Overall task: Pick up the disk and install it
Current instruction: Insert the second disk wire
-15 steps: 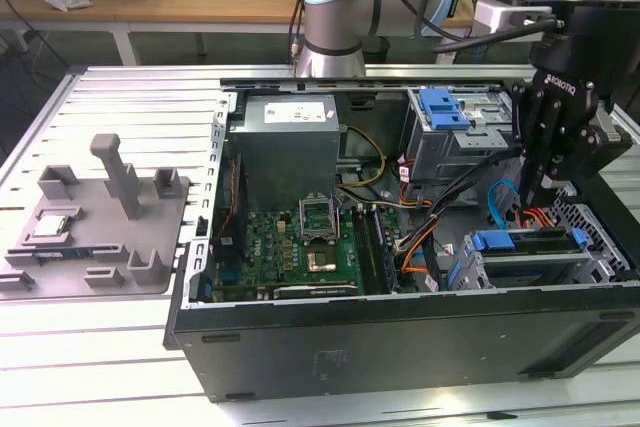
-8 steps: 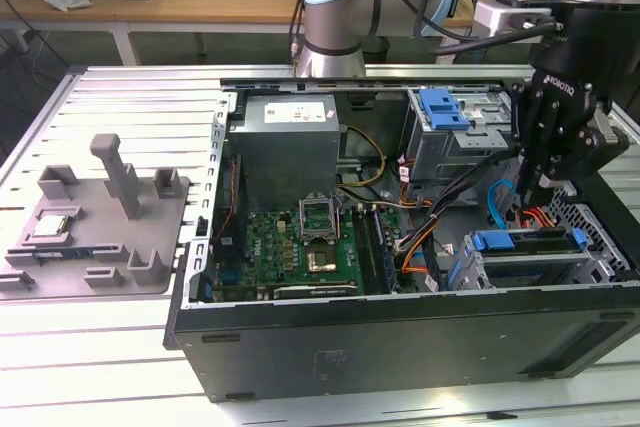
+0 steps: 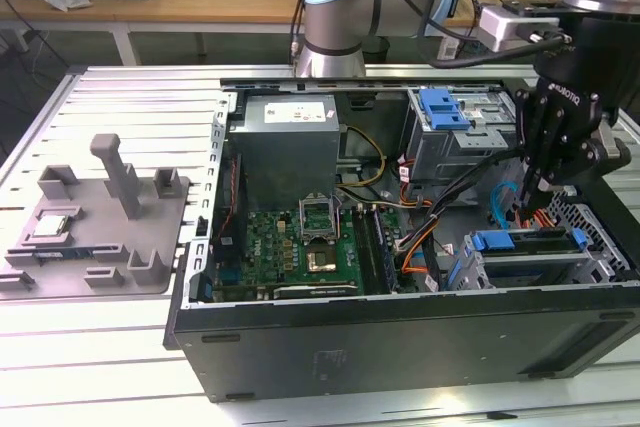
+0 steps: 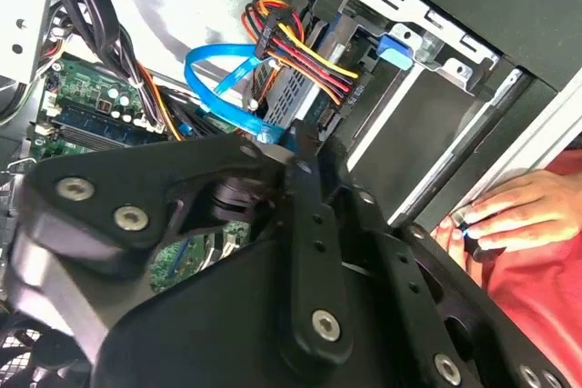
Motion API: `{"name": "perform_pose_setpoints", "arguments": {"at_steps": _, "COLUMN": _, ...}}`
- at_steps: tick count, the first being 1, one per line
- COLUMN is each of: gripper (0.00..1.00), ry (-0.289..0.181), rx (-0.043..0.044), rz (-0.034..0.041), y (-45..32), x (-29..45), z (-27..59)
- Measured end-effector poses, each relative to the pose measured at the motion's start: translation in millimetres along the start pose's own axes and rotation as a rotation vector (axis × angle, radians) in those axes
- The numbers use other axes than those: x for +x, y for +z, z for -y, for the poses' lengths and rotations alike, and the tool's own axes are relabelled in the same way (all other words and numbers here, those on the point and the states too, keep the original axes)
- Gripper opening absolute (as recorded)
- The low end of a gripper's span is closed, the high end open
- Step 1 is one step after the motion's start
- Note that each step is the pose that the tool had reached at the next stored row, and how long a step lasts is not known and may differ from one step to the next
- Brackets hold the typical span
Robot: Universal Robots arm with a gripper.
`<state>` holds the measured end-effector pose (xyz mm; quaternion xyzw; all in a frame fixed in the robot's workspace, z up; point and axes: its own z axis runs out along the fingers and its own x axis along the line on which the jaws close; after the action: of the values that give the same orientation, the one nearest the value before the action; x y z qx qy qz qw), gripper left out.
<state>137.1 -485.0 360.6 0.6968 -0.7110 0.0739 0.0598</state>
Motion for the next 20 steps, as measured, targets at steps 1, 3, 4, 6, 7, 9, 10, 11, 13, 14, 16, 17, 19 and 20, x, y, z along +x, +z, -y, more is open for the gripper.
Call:
{"name": "perform_pose_setpoints", "arguments": {"at_steps": 1, "gripper": 0.16, "ry": 0.000, "rx": -0.0001, "rz": 0.0036, "y": 0.2, "x": 0.7, "z": 0.0}}
{"name": "perform_pose_setpoints", "arguments": {"at_steps": 3, "gripper": 0.16, "ry": 0.000, "rx": -0.0002, "rz": 0.0083, "y": 0.2, "x": 1.3, "z": 0.0}}
{"name": "perform_pose_setpoints", "arguments": {"at_steps": 4, "gripper": 0.16, "ry": 0.000, "rx": -0.0002, "rz": 0.0120, "y": 0.3, "x": 1.8, "z": 0.0}}
{"name": "perform_pose_setpoints", "arguments": {"at_steps": 6, "gripper": 0.16, "ry": 0.000, "rx": -0.0005, "rz": 0.0222, "y": 0.6, "x": 2.8, "z": 0.0}}
{"name": "perform_pose_setpoints", "arguments": {"at_steps": 7, "gripper": 0.16, "ry": 0.001, "rx": -0.0007, "rz": 0.0316, "y": 0.7, "x": 3.7, "z": 0.1}}
{"name": "perform_pose_setpoints", "arguments": {"at_steps": 9, "gripper": 0.16, "ry": 0.001, "rx": -0.0008, "rz": 0.0400, "y": 0.9, "x": 5.0, "z": 0.1}}
{"name": "perform_pose_setpoints", "arguments": {"at_steps": 10, "gripper": 0.16, "ry": 0.001, "rx": -0.0008, "rz": 0.0401, "y": 0.9, "x": 5.0, "z": 0.1}}
{"name": "perform_pose_setpoints", "arguments": {"at_steps": 11, "gripper": 0.16, "ry": 0.000, "rx": -0.0008, "rz": 0.0402, "y": 0.9, "x": 5.0, "z": 0.1}}
{"name": "perform_pose_setpoints", "arguments": {"at_steps": 13, "gripper": 0.16, "ry": 0.000, "rx": -0.0008, "rz": 0.0402, "y": 0.9, "x": 5.2, "z": 0.1}}
{"name": "perform_pose_setpoints", "arguments": {"at_steps": 14, "gripper": 0.16, "ry": 0.000, "rx": -0.0008, "rz": 0.0402, "y": 0.9, "x": 5.2, "z": 0.1}}
{"name": "perform_pose_setpoints", "arguments": {"at_steps": 16, "gripper": 0.16, "ry": 0.000, "rx": -0.0008, "rz": 0.0402, "y": 0.9, "x": 5.2, "z": 0.1}}
{"name": "perform_pose_setpoints", "arguments": {"at_steps": 17, "gripper": 0.16, "ry": 0.000, "rx": -0.0008, "rz": 0.0401, "y": 0.9, "x": 5.3, "z": 0.1}}
{"name": "perform_pose_setpoints", "arguments": {"at_steps": 19, "gripper": 0.16, "ry": 0.001, "rx": -0.0008, "rz": 0.0402, "y": 0.9, "x": 5.3, "z": 0.1}}
{"name": "perform_pose_setpoints", "arguments": {"at_steps": 20, "gripper": 0.16, "ry": 0.001, "rx": -0.0008, "rz": 0.0402, "y": 0.9, "x": 5.3, "z": 0.4}}
